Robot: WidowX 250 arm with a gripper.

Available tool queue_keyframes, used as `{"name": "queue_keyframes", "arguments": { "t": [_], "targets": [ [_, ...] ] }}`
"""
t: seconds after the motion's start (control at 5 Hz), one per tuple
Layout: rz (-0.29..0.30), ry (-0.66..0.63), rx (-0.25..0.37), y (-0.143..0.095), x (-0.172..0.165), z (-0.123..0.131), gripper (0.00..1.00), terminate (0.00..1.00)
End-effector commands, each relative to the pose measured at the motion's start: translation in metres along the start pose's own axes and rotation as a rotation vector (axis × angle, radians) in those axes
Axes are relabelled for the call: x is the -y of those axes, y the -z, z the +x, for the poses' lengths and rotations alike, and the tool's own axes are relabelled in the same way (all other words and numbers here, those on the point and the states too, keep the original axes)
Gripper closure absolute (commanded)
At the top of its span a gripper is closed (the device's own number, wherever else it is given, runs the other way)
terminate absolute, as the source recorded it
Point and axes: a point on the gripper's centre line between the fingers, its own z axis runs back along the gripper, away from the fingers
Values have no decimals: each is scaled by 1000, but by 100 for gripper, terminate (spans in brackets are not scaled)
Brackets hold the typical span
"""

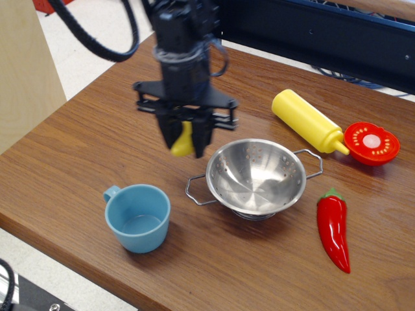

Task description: Put banana in colander

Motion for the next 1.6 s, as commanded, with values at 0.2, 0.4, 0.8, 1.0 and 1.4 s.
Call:
{"name": "queue_keyframes", "arguments": {
  "t": [0.2,0.4,0.8,1.0,1.4],
  "targets": [
    [0,26,16,-3,77,6,100,0],
    [7,6,39,4,87,10,0,0],
    [-46,-23,52,-26,82,10,0,0],
    [-67,-30,53,-50,92,11,0,0],
    [-67,-30,53,-50,92,11,0,0]
  ]
}}
